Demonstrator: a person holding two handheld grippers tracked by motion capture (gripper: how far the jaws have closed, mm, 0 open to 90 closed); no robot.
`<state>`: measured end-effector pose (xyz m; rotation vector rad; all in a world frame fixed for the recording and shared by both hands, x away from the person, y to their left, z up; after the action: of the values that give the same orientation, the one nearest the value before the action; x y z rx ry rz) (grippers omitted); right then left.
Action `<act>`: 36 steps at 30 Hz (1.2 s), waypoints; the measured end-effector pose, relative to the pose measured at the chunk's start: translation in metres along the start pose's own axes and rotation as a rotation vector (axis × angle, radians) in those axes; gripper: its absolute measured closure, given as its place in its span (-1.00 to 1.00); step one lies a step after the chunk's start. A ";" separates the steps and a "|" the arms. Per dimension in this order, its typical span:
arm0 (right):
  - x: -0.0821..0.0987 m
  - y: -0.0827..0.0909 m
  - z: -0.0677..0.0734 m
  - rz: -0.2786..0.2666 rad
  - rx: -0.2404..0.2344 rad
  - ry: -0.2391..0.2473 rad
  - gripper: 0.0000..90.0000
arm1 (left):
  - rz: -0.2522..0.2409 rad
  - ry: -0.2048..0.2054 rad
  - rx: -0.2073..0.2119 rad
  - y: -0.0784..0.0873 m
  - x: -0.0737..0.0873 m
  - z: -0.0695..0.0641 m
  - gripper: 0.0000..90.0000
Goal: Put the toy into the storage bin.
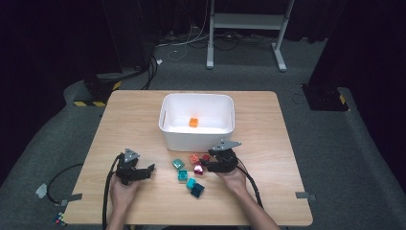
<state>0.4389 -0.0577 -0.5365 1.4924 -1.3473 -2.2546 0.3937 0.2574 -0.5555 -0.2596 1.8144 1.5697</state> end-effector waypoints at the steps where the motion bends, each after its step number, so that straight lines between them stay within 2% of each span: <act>1: 0.000 -0.002 0.000 0.005 -0.001 -0.003 -0.03 | 0.000 0.001 0.001 0.000 0.000 0.000 -0.64; 6: 0.003 -0.007 0.000 0.031 0.017 0.005 0.04 | 0.000 0.001 0.001 0.000 0.000 0.000 -0.64; 11: 0.005 -0.007 0.001 0.032 0.032 0.019 0.18 | 0.000 0.001 0.001 0.000 0.000 0.000 -0.64; 16: 0.005 -0.006 0.003 0.031 0.048 0.039 0.22 | 0.000 0.001 0.001 0.000 0.000 0.000 -0.64; 24: 0.005 0.002 0.005 0.022 0.042 0.049 0.23 | 0.000 0.001 0.001 0.000 0.000 0.000 -0.64; 36: 0.004 0.022 0.002 0.009 -0.010 0.044 0.23 | 0.000 0.000 0.001 0.000 0.000 0.000 -0.64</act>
<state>0.4276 -0.0716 -0.5230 1.5212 -1.3259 -2.2062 0.3936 0.2575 -0.5555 -0.2594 1.8150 1.5690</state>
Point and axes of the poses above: each handheld gripper's, and its own axes: y roughly backward along the jaws, x roughly out of its underside, z roughly to its left, the point moved 4 cm from there along -y, roughly forward along the jaws, and after that the axes turned 9 degrees about z, right-handed, at the moved point
